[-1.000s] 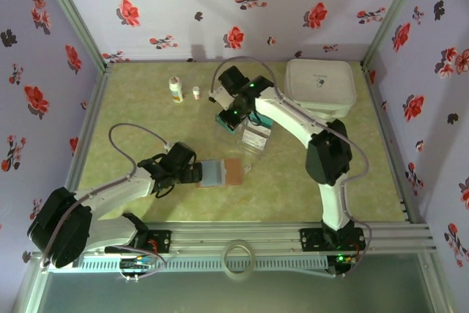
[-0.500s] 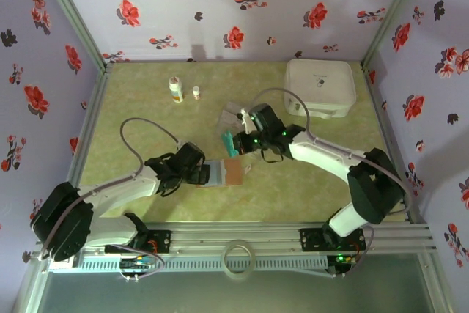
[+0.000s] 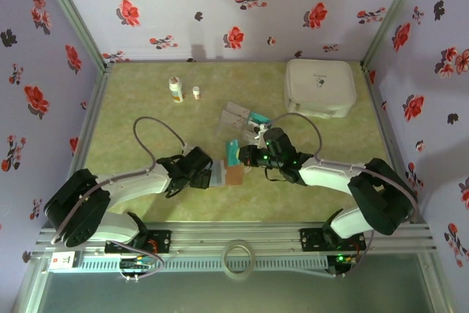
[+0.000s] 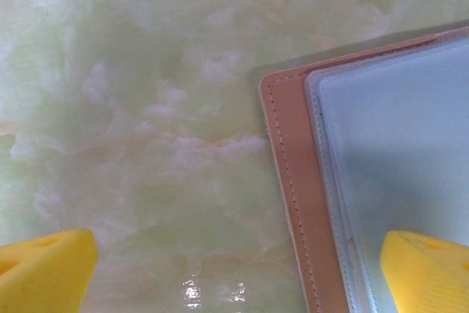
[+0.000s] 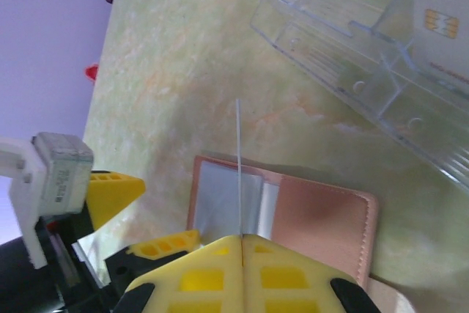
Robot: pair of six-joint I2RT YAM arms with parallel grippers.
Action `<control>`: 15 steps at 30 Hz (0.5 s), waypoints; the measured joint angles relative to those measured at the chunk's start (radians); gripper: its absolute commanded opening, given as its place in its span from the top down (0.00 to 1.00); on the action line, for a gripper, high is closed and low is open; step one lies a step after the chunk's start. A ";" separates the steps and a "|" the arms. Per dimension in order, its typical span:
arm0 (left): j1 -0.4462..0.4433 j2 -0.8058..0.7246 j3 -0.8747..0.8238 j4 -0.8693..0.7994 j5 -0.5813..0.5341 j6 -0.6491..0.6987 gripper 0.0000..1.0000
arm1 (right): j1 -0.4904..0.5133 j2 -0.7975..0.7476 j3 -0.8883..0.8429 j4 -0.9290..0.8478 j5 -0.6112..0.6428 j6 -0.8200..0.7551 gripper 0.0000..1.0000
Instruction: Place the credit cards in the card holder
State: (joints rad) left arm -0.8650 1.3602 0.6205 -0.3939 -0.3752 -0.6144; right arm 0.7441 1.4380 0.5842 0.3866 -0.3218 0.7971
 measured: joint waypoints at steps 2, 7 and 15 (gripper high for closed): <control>0.000 0.000 0.001 0.000 -0.009 0.000 0.00 | 0.010 0.002 -0.003 0.029 0.000 0.012 1.00; -0.001 0.000 0.002 -0.002 -0.024 -0.005 0.00 | 0.027 0.032 -0.010 0.090 0.000 0.034 1.00; -0.001 0.000 0.002 -0.005 -0.034 -0.023 0.00 | 0.064 0.089 -0.020 0.164 0.004 0.060 1.00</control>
State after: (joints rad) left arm -0.8658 1.3605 0.6220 -0.3985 -0.4091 -0.6373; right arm 0.8085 1.5265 0.5644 0.5510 -0.3180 0.8574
